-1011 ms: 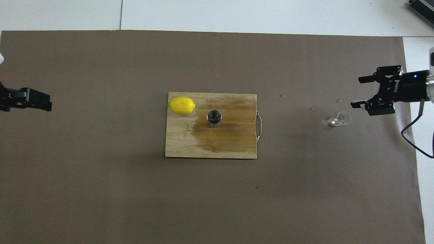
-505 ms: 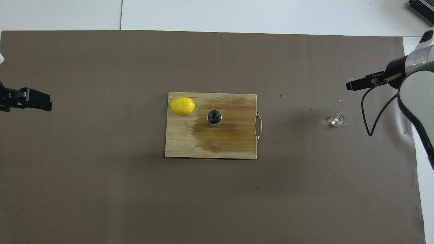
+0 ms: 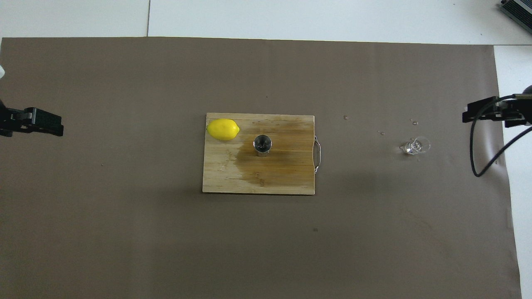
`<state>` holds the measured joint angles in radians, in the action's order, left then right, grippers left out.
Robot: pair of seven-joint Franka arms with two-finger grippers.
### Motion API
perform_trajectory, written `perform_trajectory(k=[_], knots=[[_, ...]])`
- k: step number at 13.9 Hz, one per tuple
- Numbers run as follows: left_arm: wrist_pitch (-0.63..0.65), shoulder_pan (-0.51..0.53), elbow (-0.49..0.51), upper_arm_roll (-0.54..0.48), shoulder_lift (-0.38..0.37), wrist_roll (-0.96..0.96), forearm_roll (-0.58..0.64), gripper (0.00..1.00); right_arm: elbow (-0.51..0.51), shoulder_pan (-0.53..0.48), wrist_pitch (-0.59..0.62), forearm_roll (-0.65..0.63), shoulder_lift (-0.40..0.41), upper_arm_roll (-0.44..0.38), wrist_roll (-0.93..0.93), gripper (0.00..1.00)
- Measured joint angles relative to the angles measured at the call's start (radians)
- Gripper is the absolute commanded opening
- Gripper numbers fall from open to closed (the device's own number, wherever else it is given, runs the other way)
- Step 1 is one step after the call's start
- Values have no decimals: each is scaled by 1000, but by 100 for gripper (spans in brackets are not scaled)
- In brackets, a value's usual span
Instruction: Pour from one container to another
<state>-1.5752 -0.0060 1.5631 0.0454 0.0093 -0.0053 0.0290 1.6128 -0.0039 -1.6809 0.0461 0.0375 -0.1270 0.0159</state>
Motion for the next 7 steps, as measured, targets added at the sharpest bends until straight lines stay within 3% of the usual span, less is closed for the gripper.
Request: perform_trajectory(k=[3, 7], knots=[[0, 0, 0, 0, 0, 0, 0, 100, 1, -24, 91, -1, -86, 0, 56, 100], [0, 0, 0, 0, 0, 0, 0, 100, 5, -21, 99, -24, -121, 22, 25, 100]])
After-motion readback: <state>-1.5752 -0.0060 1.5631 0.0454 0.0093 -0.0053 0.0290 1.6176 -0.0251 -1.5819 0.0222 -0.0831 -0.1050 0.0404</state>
